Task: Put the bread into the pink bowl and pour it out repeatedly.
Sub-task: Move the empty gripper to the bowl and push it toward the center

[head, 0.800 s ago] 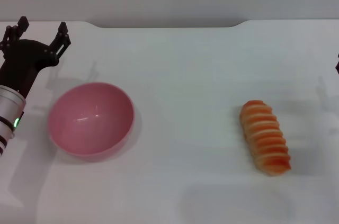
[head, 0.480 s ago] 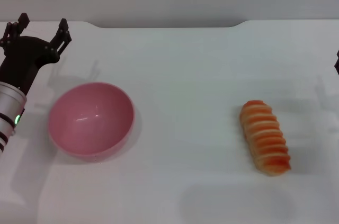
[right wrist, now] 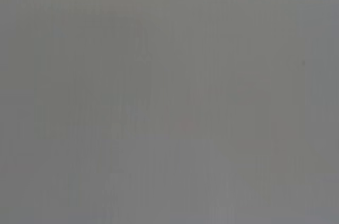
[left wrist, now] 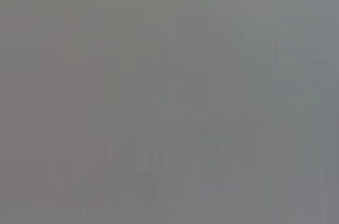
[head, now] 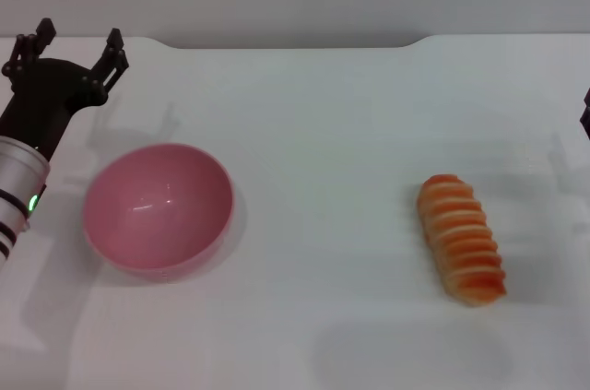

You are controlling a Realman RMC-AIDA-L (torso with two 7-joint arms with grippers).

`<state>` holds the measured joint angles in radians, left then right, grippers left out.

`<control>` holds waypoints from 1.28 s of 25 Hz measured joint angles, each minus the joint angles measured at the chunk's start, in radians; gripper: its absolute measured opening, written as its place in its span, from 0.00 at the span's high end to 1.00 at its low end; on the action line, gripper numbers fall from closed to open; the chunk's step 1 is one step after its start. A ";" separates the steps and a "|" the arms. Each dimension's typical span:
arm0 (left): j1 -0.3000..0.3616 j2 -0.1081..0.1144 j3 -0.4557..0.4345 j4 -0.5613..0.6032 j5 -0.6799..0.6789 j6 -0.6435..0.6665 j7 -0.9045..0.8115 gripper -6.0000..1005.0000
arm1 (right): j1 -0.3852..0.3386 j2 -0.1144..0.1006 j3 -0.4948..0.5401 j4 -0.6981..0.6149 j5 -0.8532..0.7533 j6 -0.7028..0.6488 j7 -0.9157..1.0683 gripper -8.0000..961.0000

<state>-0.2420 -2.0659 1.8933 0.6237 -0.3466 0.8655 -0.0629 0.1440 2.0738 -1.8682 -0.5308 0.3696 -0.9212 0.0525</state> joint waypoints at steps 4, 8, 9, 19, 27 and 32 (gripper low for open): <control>0.054 0.012 0.007 0.163 0.025 -0.161 -0.002 0.14 | 0.000 0.000 0.000 -0.012 -0.002 0.029 0.004 0.36; 0.162 0.018 -0.015 0.481 0.138 -0.476 0.002 0.14 | 0.000 -0.001 0.000 -0.028 -0.005 0.060 0.004 0.36; 0.185 0.016 -0.024 0.564 0.171 -0.577 0.002 0.14 | 0.000 -0.001 0.000 -0.035 -0.006 0.074 0.004 0.36; 0.205 0.009 -0.068 1.038 0.215 -1.457 0.002 0.14 | -0.003 -0.002 0.000 -0.078 -0.008 0.143 0.003 0.36; 0.207 0.010 -0.068 1.160 0.250 -1.740 0.002 0.14 | -0.005 -0.001 -0.010 -0.089 -0.008 0.151 0.003 0.36; 0.206 0.009 -0.066 1.161 0.275 -1.767 -0.005 0.14 | -0.008 0.002 -0.013 -0.099 -0.008 0.151 0.002 0.36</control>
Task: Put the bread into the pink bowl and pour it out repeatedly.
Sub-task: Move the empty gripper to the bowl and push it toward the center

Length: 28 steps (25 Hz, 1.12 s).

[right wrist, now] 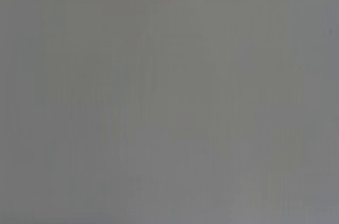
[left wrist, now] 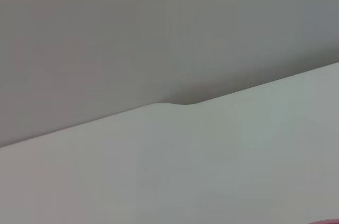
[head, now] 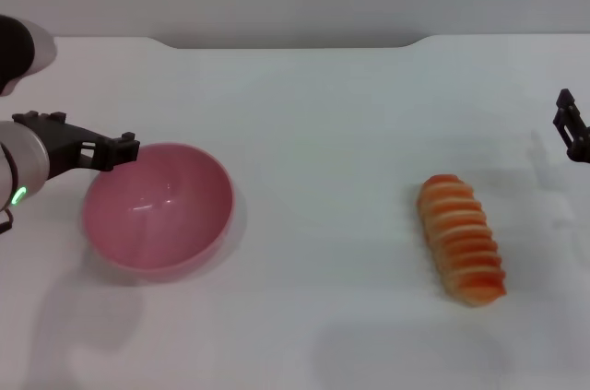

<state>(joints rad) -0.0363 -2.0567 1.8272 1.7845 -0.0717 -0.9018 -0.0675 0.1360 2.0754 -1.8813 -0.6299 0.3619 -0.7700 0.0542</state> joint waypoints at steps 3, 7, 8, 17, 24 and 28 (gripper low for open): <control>0.013 0.000 0.005 -0.006 -0.002 0.007 -0.004 0.14 | -0.001 0.000 -0.002 -0.002 0.000 0.000 -0.001 0.36; 0.031 -0.001 0.008 -0.006 -0.009 0.009 -0.006 0.14 | -0.002 0.000 -0.011 -0.004 -0.001 0.000 -0.002 0.36; 0.053 -0.001 0.017 -0.003 -0.016 0.027 -0.012 0.14 | -0.002 0.000 -0.012 -0.006 -0.001 0.000 -0.002 0.36; 0.093 -0.001 0.048 -0.010 -0.047 0.067 -0.021 0.15 | -0.004 -0.001 -0.013 -0.018 -0.009 0.000 -0.003 0.36; 0.073 -0.002 0.048 -0.069 -0.065 0.067 -0.032 0.15 | -0.005 -0.002 -0.012 -0.027 -0.011 0.000 -0.003 0.36; 0.066 -0.002 0.048 -0.079 -0.067 0.070 -0.042 0.15 | -0.006 -0.002 -0.013 -0.027 -0.011 0.000 -0.004 0.36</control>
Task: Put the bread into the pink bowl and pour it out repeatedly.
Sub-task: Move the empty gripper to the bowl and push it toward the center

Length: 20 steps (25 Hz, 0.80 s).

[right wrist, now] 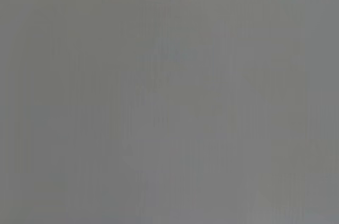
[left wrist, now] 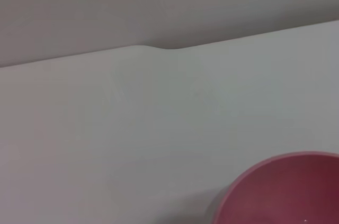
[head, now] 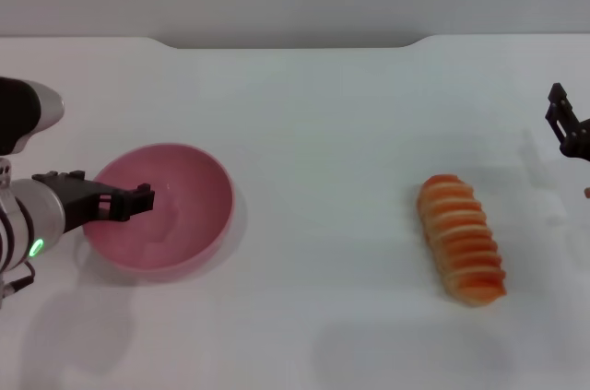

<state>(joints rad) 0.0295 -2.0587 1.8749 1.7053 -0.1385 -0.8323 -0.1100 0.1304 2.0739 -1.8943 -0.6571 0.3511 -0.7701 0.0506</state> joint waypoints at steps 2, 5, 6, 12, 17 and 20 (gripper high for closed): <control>-0.003 0.000 0.000 -0.001 -0.001 0.001 -0.005 0.15 | -0.001 0.000 0.000 0.000 -0.001 0.000 0.000 0.37; -0.003 0.000 0.000 -0.001 -0.001 0.001 -0.005 0.15 | -0.004 0.000 0.000 0.000 -0.005 0.000 0.000 0.37; -0.005 0.000 -0.001 -0.002 -0.004 0.002 -0.007 0.15 | -0.005 0.000 0.000 0.000 -0.007 0.000 0.000 0.37; -0.015 0.001 -0.007 -0.022 -0.012 -0.011 -0.002 0.21 | -0.017 0.000 0.000 -0.016 -0.018 0.000 0.000 0.37; -0.028 0.002 0.008 -0.051 -0.005 -0.031 0.012 0.29 | -0.031 0.000 0.000 -0.041 -0.040 0.000 0.000 0.37; -0.038 0.001 0.004 -0.062 -0.002 -0.054 -0.018 0.45 | -0.041 0.000 0.001 -0.059 -0.052 0.000 0.000 0.37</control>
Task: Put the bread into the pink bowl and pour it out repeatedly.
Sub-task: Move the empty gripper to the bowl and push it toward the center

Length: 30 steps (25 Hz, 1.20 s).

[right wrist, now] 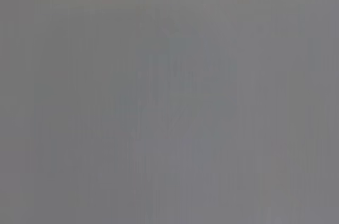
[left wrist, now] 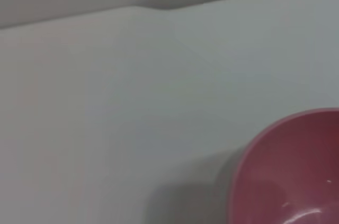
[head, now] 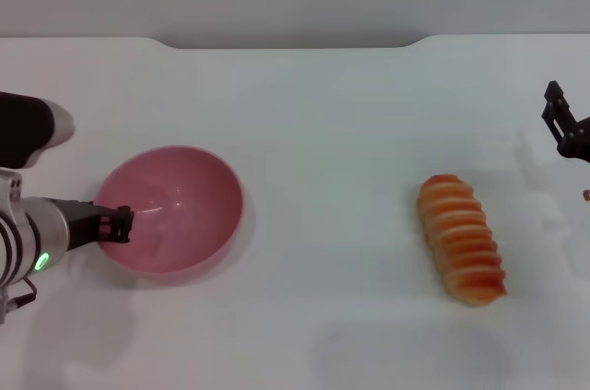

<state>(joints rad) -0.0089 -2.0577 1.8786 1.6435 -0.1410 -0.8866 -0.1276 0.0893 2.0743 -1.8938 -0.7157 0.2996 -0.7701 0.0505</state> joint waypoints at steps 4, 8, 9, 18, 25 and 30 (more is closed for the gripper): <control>0.007 -0.001 -0.014 -0.001 -0.001 0.014 -0.031 0.67 | -0.011 -0.001 0.001 -0.019 -0.002 0.000 0.000 0.37; -0.005 -0.001 -0.026 -0.009 -0.006 0.006 -0.037 0.80 | -0.014 -0.001 0.000 -0.025 -0.003 0.001 0.000 0.37; -0.008 -0.001 -0.026 -0.010 -0.007 0.003 -0.038 0.83 | -0.014 -0.001 0.000 -0.026 -0.003 0.002 0.000 0.37; -0.013 -0.001 -0.025 -0.009 -0.009 0.010 -0.041 0.92 | -0.012 0.000 -0.001 -0.036 -0.005 0.013 0.000 0.37; -0.036 0.001 -0.044 0.021 -0.019 -0.028 -0.030 0.92 | -0.029 -0.002 0.011 -0.117 -0.017 0.122 0.000 0.37; -0.050 0.002 -0.067 0.057 -0.020 -0.060 -0.026 0.94 | -0.103 0.003 0.084 -0.387 -0.135 0.413 0.000 0.37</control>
<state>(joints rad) -0.0593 -2.0558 1.8118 1.7002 -0.1611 -0.9471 -0.1534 -0.0139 2.0769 -1.8098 -1.1027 0.1644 -0.3574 0.0503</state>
